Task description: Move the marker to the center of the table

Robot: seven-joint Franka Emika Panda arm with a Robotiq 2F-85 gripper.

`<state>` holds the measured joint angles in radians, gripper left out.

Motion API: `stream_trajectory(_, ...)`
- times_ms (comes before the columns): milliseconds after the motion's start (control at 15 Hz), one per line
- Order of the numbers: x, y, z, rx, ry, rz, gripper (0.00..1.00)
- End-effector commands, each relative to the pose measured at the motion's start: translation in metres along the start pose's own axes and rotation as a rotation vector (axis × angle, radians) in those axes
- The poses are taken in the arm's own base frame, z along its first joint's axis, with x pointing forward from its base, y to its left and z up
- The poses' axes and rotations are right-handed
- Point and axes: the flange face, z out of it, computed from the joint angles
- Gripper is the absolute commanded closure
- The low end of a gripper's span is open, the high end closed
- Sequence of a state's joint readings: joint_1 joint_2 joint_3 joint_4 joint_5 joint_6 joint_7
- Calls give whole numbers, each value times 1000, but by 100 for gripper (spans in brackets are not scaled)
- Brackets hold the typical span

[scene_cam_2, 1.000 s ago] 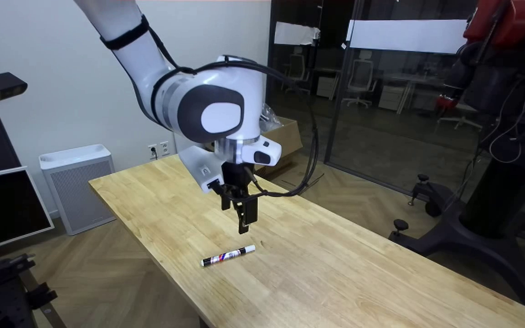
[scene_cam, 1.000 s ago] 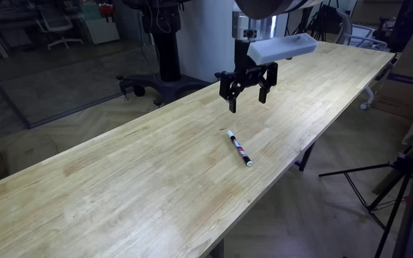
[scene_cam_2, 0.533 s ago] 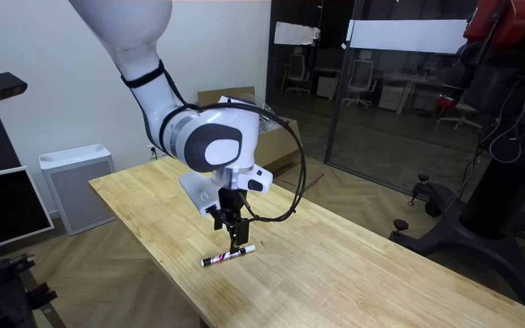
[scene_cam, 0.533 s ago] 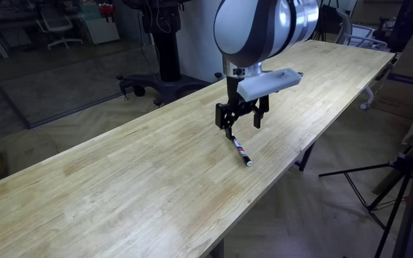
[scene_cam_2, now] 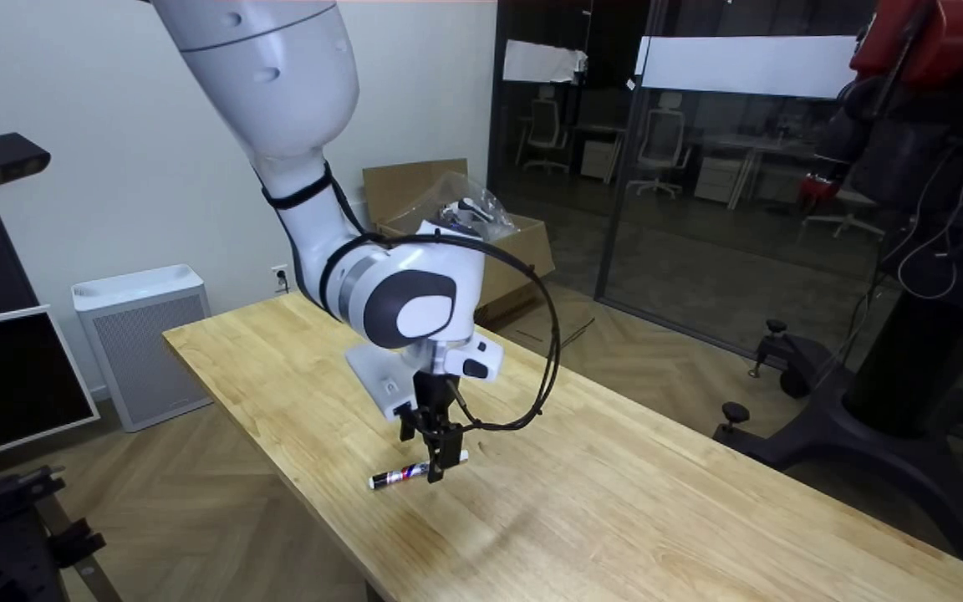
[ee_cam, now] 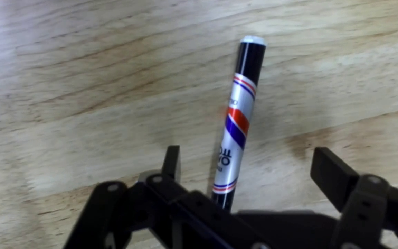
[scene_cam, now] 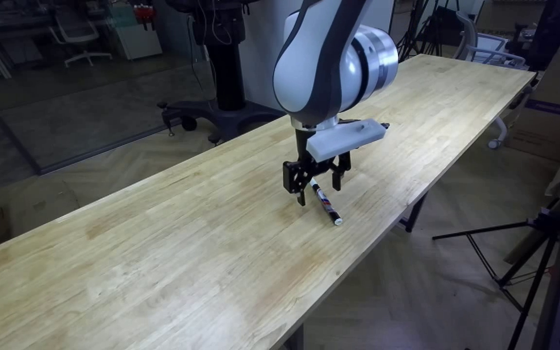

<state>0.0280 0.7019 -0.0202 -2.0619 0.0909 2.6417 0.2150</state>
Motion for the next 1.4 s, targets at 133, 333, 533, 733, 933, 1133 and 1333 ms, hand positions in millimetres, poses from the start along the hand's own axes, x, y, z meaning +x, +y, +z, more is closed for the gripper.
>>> stream_trajectory(133,17,-8,15,17,-1,19,47)
stream_trajectory(333,19,-11,10,23,11,16,68)
stream_trajectory(533,20,-12,7,22,15,11,88)
stream_trajectory(733,21,-12,7,22,6,7,95)
stream_trajectory(933,23,-9,5,9,-19,-24,96)
stream_trajectory(1133,23,-5,-6,-74,-55,-195,96)
stream_trajectory(1333,26,-1,-16,-159,-100,-345,96)
